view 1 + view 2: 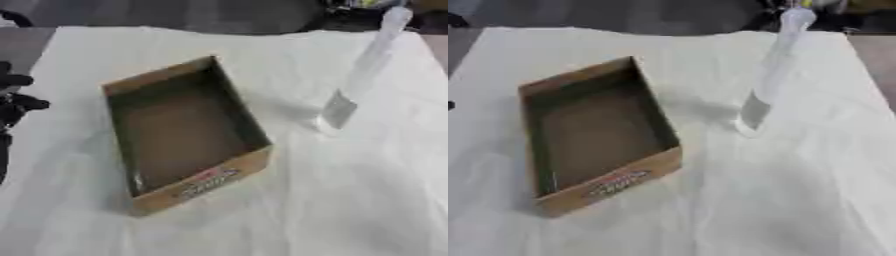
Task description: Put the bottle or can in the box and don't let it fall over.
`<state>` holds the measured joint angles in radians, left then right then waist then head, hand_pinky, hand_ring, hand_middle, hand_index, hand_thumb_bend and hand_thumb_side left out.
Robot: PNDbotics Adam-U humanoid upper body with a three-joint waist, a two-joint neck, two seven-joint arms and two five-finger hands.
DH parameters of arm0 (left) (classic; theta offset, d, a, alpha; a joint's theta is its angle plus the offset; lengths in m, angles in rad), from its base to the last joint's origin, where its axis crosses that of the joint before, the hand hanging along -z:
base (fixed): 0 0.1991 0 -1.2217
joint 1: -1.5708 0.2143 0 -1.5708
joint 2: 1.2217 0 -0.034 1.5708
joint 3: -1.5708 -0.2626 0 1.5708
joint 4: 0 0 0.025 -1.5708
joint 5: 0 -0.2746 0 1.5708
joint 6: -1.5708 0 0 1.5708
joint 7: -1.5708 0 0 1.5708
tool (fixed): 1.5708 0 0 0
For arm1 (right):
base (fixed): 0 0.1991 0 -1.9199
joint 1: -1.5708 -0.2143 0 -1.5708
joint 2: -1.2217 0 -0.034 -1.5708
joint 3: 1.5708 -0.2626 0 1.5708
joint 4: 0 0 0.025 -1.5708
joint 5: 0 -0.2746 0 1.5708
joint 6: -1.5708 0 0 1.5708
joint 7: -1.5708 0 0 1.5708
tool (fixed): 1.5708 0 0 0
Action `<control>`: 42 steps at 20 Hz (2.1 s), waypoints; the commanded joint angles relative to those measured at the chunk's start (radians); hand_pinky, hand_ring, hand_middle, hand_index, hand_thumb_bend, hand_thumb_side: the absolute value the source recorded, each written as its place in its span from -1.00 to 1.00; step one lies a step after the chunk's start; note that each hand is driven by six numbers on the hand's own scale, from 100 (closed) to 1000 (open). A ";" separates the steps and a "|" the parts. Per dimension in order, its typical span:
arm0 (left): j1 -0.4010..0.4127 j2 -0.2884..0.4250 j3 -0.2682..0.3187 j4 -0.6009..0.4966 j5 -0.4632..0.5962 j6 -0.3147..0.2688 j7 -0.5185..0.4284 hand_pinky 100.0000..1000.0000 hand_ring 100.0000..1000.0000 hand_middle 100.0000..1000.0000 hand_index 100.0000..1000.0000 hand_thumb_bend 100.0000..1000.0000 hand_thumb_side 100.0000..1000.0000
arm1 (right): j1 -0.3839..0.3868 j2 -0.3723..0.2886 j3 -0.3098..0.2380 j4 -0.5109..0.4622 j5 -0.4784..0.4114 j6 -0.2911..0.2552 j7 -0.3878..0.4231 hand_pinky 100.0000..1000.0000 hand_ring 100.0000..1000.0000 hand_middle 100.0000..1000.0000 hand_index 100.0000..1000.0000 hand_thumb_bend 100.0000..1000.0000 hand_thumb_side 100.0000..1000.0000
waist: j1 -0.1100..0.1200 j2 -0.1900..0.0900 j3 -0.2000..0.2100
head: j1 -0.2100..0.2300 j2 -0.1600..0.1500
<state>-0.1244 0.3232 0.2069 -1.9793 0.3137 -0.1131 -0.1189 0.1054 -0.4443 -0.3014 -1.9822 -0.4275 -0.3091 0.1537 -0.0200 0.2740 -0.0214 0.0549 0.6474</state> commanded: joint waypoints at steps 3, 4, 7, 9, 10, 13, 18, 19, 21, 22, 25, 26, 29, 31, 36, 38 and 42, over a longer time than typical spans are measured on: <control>-0.008 0.015 0.005 -0.021 0.002 -0.002 0.002 0.28 -0.01 0.24 0.64 -0.93 0.50 | -0.001 -0.026 -0.008 -0.018 -0.001 -0.004 0.000 0.78 0.79 0.96 0.65 -0.87 -0.31 | 0.000 -0.017 -0.001 | 0.000 -0.015; -0.008 0.015 0.005 -0.021 0.002 -0.002 0.002 0.28 -0.01 0.24 0.64 -0.93 0.50 | -0.001 -0.027 -0.008 -0.018 -0.001 -0.004 0.000 0.78 0.79 0.96 0.65 -0.87 -0.31 | 0.001 -0.017 -0.001 | 0.000 -0.015; -0.008 0.015 0.005 -0.021 0.002 -0.002 0.002 0.28 -0.01 0.24 0.64 -0.93 0.50 | 0.000 -0.028 -0.009 -0.018 -0.001 -0.005 0.000 0.78 0.79 0.96 0.65 -0.87 -0.31 | 0.001 -0.018 -0.002 | 0.000 -0.015; -0.007 0.015 0.005 -0.021 0.002 -0.003 0.002 0.28 -0.01 0.24 0.64 -0.93 0.50 | 0.002 -0.030 -0.009 -0.018 0.000 -0.006 -0.001 0.78 0.79 0.96 0.65 -0.87 -0.31 | 0.001 -0.018 -0.002 | -0.001 -0.014; -0.007 0.016 0.005 -0.021 0.002 -0.003 0.002 0.28 -0.01 0.24 0.64 -0.93 0.50 | 0.003 -0.033 -0.009 -0.018 0.001 -0.008 -0.001 0.78 0.80 0.96 0.65 -0.82 -0.27 | 0.001 -0.019 -0.001 | -0.001 -0.013; -0.006 0.017 0.005 -0.021 0.003 -0.003 0.002 0.28 -0.01 0.24 0.64 -0.93 0.50 | 0.010 -0.051 -0.011 -0.018 0.004 -0.025 -0.002 0.78 0.80 0.95 0.65 -0.86 -0.33 | 0.000 -0.021 -0.003 | -0.002 -0.011; -0.005 0.020 0.004 -0.021 0.004 -0.003 0.002 0.28 -0.01 0.24 0.64 -0.93 0.50 | 0.034 -0.101 -0.017 -0.018 0.017 -0.072 -0.008 0.78 0.82 0.95 0.66 -0.84 -0.35 | -0.003 -0.025 -0.004 | 0.004 -0.011; -0.005 0.021 0.004 -0.021 0.004 -0.003 0.002 0.28 -0.01 0.24 0.64 -0.93 0.50 | 0.041 -0.113 -0.018 -0.018 0.024 -0.082 -0.008 0.78 0.82 0.95 0.66 -0.84 -0.35 | -0.004 -0.025 -0.005 | 0.004 -0.013; -0.004 0.022 0.004 -0.021 0.004 -0.002 0.002 0.28 -0.01 0.24 0.64 -0.93 0.50 | 0.057 -0.134 -0.020 -0.018 0.041 -0.102 -0.009 0.77 0.83 0.95 0.66 -0.84 -0.35 | -0.005 -0.027 -0.005 | 0.003 -0.015; -0.003 0.023 0.004 -0.021 0.004 -0.002 0.002 0.28 -0.01 0.24 0.64 -0.93 0.50 | 0.065 -0.144 -0.021 -0.018 0.051 -0.112 -0.011 0.77 0.83 0.95 0.66 -0.83 -0.35 | -0.006 -0.027 -0.006 | 0.002 -0.015; -0.001 0.025 0.005 -0.021 0.004 -0.003 0.002 0.28 -0.01 0.24 0.64 -0.93 0.50 | 0.091 -0.184 -0.022 -0.018 0.088 -0.146 -0.012 0.76 0.84 0.94 0.67 -0.82 -0.36 | -0.007 -0.030 -0.009 | 0.004 -0.017; 0.000 0.026 0.005 -0.021 0.004 -0.004 0.003 0.28 -0.01 0.24 0.64 -0.93 0.50 | 0.098 -0.198 -0.023 -0.018 0.099 -0.157 -0.014 0.76 0.84 0.94 0.67 -0.82 -0.36 | -0.007 -0.031 -0.010 | 0.005 -0.019; 0.001 0.029 0.004 -0.021 0.005 -0.005 0.002 0.29 -0.01 0.24 0.64 -0.93 0.50 | 0.118 -0.243 -0.026 -0.018 0.131 -0.186 -0.022 0.75 0.84 0.93 0.67 -0.81 -0.36 | -0.006 -0.034 -0.012 | 0.001 -0.016; 0.002 0.031 0.003 -0.021 0.005 -0.007 0.002 0.29 -0.01 0.24 0.64 -0.93 0.50 | 0.133 -0.272 -0.029 -0.018 0.162 -0.200 -0.015 0.75 0.86 0.94 0.67 -0.80 -0.34 | -0.005 -0.035 -0.012 | -0.001 -0.012; 0.008 0.036 0.003 -0.021 0.004 -0.010 0.001 0.29 -0.01 0.24 0.64 -0.94 0.50 | 0.171 -0.356 -0.050 -0.018 0.225 -0.245 0.031 0.75 0.88 0.94 0.68 -0.70 -0.35 | -0.003 -0.040 -0.016 | -0.004 -0.004; 0.010 0.038 0.003 -0.021 0.004 -0.011 0.002 0.29 -0.01 0.24 0.64 -0.94 0.49 | 0.183 -0.398 -0.061 -0.018 0.257 -0.276 0.066 0.76 0.90 0.95 0.70 -0.66 -0.33 | -0.003 -0.042 -0.018 | -0.009 -0.004; 0.013 0.041 0.003 -0.021 0.004 -0.012 0.002 0.29 -0.01 0.24 0.64 -0.94 0.49 | 0.202 -0.468 -0.072 -0.018 0.329 -0.312 0.131 0.75 0.91 0.95 0.70 -0.63 -0.30 | -0.004 -0.046 -0.023 | -0.010 -0.001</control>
<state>-0.1094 0.3346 0.2068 -1.9793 0.3161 -0.1210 -0.1166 0.3062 -0.8590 -0.3540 -1.9824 -0.1207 -0.6094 0.2668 -0.0236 0.2495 -0.0426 0.0488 0.6416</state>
